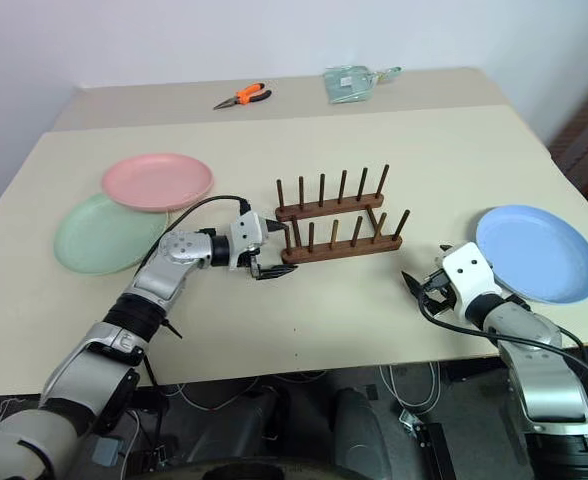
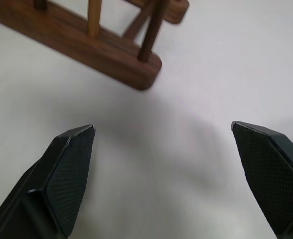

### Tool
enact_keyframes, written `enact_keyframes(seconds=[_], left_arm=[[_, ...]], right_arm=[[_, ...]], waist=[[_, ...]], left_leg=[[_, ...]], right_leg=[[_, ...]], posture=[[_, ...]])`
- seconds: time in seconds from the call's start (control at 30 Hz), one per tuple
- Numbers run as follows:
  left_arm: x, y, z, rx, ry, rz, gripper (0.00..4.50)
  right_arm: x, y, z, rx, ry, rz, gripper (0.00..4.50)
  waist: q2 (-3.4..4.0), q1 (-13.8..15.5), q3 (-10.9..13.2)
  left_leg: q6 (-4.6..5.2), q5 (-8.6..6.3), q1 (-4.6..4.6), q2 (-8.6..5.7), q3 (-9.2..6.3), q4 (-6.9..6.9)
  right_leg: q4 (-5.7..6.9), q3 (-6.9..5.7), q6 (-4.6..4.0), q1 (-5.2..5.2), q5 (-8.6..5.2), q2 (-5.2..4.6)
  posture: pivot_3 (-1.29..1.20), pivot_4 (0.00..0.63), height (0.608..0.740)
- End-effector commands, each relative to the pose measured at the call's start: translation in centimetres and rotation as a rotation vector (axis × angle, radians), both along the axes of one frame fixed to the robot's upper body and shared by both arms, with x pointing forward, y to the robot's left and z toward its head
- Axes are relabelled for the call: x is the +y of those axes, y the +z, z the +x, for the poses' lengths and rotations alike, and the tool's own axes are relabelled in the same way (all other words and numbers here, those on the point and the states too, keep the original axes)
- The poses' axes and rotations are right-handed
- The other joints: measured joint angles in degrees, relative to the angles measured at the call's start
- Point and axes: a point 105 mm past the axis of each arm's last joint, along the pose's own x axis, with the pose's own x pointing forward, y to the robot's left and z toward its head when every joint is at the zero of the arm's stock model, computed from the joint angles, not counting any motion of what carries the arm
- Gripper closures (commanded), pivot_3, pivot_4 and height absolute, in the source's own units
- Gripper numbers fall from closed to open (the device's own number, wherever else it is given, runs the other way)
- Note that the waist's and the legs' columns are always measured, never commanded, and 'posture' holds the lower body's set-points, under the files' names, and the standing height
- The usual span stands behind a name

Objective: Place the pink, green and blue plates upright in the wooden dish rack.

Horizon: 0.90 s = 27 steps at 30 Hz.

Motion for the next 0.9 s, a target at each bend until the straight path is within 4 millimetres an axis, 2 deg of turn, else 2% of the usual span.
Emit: enact_keyframes(seconds=[0.03,0.1,0.17,0.23,0.27,0.37,0.43,0.5,0.7,0.9], left_arm=[[4.4,-4.0,-2.8,0.204,0.077,0.080,0.28],[4.1,-3.7,-4.9,0.281,0.053,0.007,0.93],[3.0,-3.4,-6.6,0.337,0.022,-0.037,1.90],[1.9,-3.5,-7.3,0.363,0.029,-0.055,2.98],[1.2,-3.5,-7.4,0.371,0.039,-0.067,3.39],[-0.8,-3.4,-6.9,0.395,0.095,-0.143,3.39],[-1.2,-3.8,-5.3,0.337,0.198,-0.140,3.39],[-1.0,-4.4,-3.2,0.280,0.341,-0.111,3.39],[-0.8,-4.0,0.3,0.234,0.529,-0.173,3.39],[-0.5,-4.1,1.3,0.214,0.540,-0.162,3.39]], right_arm=[[1.1,1.0,-0.1,-0.016,0.080,-0.017,1.32],[1.8,0.7,0.2,-0.005,0.103,-0.011,2.29],[2.4,0.4,0.6,0.003,0.119,-0.007,3.31],[2.9,0.0,1.1,0.011,0.127,-0.012,4.41],[3.2,-0.2,1.4,0.014,0.125,-0.012,4.50],[4.3,-0.9,2.3,0.031,0.134,0.004,4.50],[4.9,-1.2,3.1,0.029,0.123,0.008,4.50],[5.1,-1.5,4.4,0.019,0.084,0.003,4.50],[5.4,-1.4,7.6,-0.031,0.008,-0.016,4.50],[6.1,-1.0,9.1,-0.061,0.002,-0.021,4.50]], waist=[[0.01,-1.2,-0.2],[0.04,-2.3,-0.2],[0.09,-2.2,-0.2],[0.12,-1.7,-0.3],[0.15,-1.3,-0.3],[0.14,0.1,-0.3],[0.13,1.3,-0.3],[0.12,1.7,-0.3],[0.02,1.1,-0.4],[-0.01,0.8,-0.4]], left_leg=[[0.00,0.00,0.02,0.00,0.00,-0.04],[0.00,0.00,0.10,0.04,0.00,-0.16],[0.03,0.01,0.19,0.06,0.00,-0.26],[0.03,0.01,0.19,0.06,-0.01,-0.26],[-0.05,-0.03,0.18,0.05,-0.01,-0.19],[0.01,-0.10,0.16,0.03,-0.05,0.04],[0.05,-0.12,0.16,-0.02,-0.06,0.13],[0.05,-0.12,0.16,-0.06,-0.06,0.20],[0.04,-0.11,0.32,-0.06,-0.07,0.23],[0.01,-0.09,0.40,-0.05,-0.06,0.14]], right_leg=[[0.00,0.01,0.00,0.00,-0.01,0.00],[0.01,0.03,-0.08,-0.01,-0.06,0.02],[0.02,0.06,-0.11,-0.04,-0.07,0.02],[0.02,0.04,-0.13,-0.04,-0.09,0.00],[0.01,0.03,-0.14,0.00,-0.09,-0.01],[-0.07,-0.05,-0.23,0.07,-0.18,-0.04],[-0.10,-0.07,-0.21,0.07,-0.21,-0.08],[-0.11,-0.09,-0.21,0.10,-0.21,-0.13],[-0.07,-0.09,-0.13,0.47,-0.15,-0.07],[-0.04,-0.08,-0.01,0.47,-0.09,-0.03]], posture=[[0.00,0.150,0.727],[0.00,0.150,0.727],[0.00,0.150,0.727],[0.00,0.150,0.727],[0.00,0.150,0.727],[0.00,0.150,0.727],[0.00,0.150,0.727],[0.00,0.150,0.727],[0.00,0.150,0.727],[0.00,0.150,0.727]])
